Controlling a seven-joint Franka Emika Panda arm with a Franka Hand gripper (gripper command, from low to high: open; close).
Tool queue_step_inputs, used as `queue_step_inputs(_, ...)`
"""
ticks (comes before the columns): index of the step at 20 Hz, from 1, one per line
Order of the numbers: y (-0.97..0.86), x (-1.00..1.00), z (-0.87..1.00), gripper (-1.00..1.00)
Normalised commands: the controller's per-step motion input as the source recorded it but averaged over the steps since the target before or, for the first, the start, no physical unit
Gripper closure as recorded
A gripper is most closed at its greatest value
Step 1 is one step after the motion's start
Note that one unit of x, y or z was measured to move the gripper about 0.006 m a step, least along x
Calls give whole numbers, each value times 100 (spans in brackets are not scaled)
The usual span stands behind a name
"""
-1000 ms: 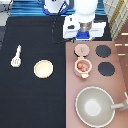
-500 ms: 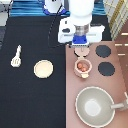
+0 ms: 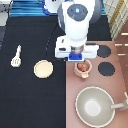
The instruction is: Take the lid off the pot, put the pot on the plate, and use the tool to push the pot to the front of the table.
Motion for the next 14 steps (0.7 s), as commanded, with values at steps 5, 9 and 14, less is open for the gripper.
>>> queue_step_inputs(5,-1,-1,-43,-100)
queue_step_inputs(9,-2,0,-38,-100)
queue_step_inputs(14,-2,15,-13,-100)
